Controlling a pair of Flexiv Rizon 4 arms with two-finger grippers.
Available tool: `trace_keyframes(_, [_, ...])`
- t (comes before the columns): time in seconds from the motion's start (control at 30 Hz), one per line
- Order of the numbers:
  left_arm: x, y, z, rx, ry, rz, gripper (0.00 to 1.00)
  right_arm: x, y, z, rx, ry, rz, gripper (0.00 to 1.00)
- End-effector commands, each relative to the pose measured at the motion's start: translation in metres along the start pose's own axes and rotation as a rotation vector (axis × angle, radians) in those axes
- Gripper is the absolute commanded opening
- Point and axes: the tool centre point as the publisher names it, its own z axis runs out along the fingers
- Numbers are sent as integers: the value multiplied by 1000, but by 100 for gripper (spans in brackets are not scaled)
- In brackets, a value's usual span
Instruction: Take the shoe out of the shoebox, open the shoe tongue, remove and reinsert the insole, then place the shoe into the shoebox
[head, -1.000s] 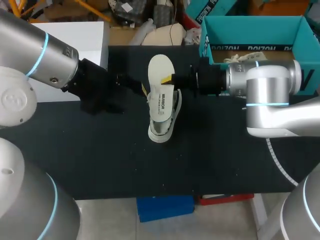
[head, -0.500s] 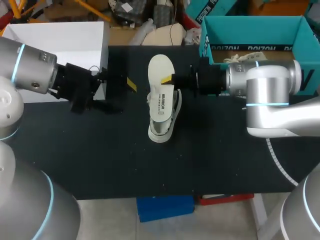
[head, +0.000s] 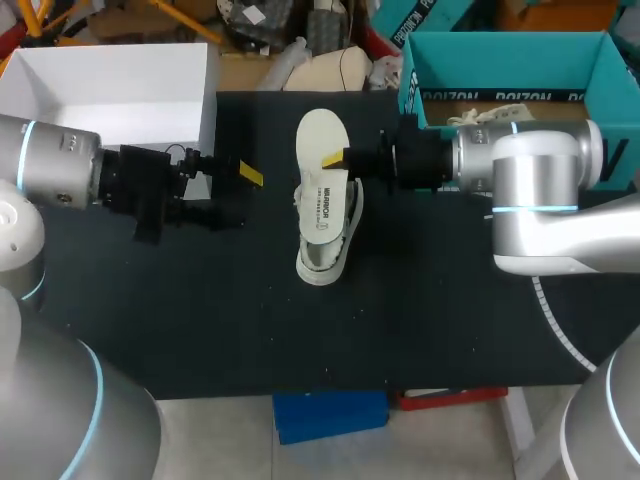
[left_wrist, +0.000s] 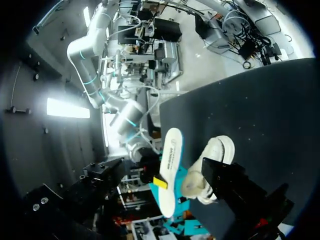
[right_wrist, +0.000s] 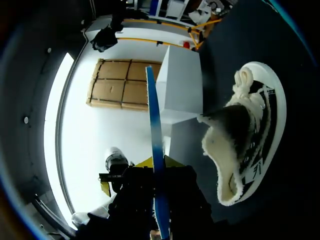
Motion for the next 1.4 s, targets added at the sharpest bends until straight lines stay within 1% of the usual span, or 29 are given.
trace_keyframes(0.03, [5,0,-2,-3,-129,-31,100,0,1,1,2,-2,1,0])
trace_keyframes(0.1, [6,1,-5,22,-225,-42,100,0,1,1,2,-2,1,0])
trace_keyframes(0.17, [6,3,-6,23,-263,-45,100,0,1,1,2,-2,1,0])
trace_keyframes(0.37, [11,15,0,21,-304,-44,100,0,1,1,2,-2,1,0])
trace_keyframes(0.6, [23,34,18,-1,-338,-37,100,0,1,1,2,-2,1,0])
trace_keyframes(0.8, [31,44,44,25,-347,-27,84,0,1,1,2,-2,1,0])
trace_keyframes(0.83, [32,45,48,35,-353,-25,76,0,1,1,2,-2,1,0])
trace_keyframes(0.87, [32,46,52,36,-354,-24,72,0,1,1,2,-2,1,0])
trace_keyframes(0.9, [32,48,56,36,-355,-18,73,0,1,1,2,-2,1,0])
trace_keyframes(0.93, [32,49,59,39,-359,-14,72,0,1,1,2,-2,1,0])
trace_keyframes(1.1, [29,52,73,48,-350,10,73,0,1,1,2,-2,1,0])
trace_keyframes(1.13, [29,53,76,48,-350,10,76,0,1,1,2,-2,1,0])
trace_keyframes(1.27, [25,55,83,21,-342,37,79,0,1,1,2,-2,1,0])
trace_keyframes(1.3, [24,56,84,20,-343,39,82,0,1,1,2,-2,1,0])
trace_keyframes(1.33, [23,56,86,24,-347,40,82,0,1,1,2,-2,1,0])
trace_keyframes(1.4, [22,55,89,35,-349,56,77,0,1,1,2,-2,1,0])
